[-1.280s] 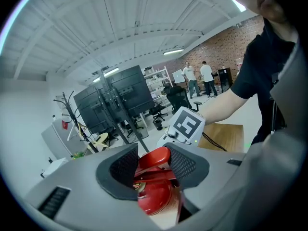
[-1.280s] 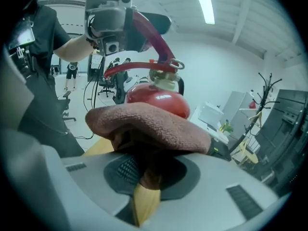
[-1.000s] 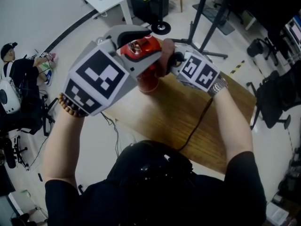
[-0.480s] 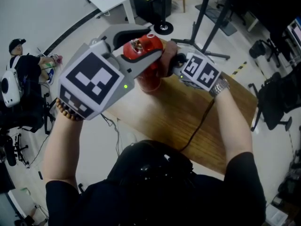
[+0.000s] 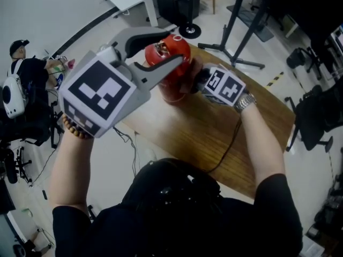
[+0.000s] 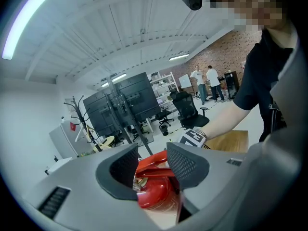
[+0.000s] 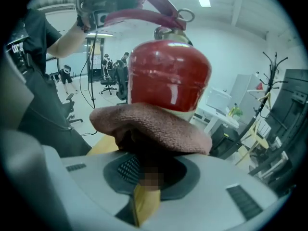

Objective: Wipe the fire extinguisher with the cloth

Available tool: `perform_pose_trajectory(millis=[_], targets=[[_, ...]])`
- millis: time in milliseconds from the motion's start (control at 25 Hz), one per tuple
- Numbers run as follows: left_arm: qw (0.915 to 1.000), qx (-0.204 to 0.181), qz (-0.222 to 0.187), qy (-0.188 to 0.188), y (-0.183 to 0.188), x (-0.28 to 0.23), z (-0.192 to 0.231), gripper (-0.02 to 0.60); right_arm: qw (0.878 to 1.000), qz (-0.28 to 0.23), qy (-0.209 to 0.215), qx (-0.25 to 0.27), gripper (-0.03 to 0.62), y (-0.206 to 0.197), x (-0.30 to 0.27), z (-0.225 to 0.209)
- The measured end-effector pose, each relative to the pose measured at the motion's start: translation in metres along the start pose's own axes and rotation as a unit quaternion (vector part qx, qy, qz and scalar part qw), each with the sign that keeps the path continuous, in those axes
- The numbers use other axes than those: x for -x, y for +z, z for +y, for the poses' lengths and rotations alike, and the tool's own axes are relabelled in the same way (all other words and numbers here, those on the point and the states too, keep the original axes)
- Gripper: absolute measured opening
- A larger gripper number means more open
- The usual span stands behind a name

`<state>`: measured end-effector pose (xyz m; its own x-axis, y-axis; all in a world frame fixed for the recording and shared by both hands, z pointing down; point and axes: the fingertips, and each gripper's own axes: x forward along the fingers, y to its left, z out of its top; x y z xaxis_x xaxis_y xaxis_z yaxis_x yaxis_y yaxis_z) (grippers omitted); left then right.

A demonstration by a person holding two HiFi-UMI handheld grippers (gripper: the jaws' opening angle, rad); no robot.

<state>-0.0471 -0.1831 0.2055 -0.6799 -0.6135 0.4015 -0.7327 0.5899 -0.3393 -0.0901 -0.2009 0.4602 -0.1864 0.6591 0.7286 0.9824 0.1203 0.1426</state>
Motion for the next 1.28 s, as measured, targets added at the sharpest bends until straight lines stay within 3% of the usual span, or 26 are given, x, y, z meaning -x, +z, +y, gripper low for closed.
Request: perform_pose_trajectory(millis=[600,1280], targets=[[0.9987,0.040,0.019,0.026,-0.033,0.012,0.005,0.186,0.998,0.041,0.018,-0.040,0.080,-0.052,-0.061,0.018],[0.9954,0.075,0.045,0.039,-0.068,0.012,0.001,0.186,0.991,0.074,0.005,-0.110,0.080,-0.109,-0.128,0.033]])
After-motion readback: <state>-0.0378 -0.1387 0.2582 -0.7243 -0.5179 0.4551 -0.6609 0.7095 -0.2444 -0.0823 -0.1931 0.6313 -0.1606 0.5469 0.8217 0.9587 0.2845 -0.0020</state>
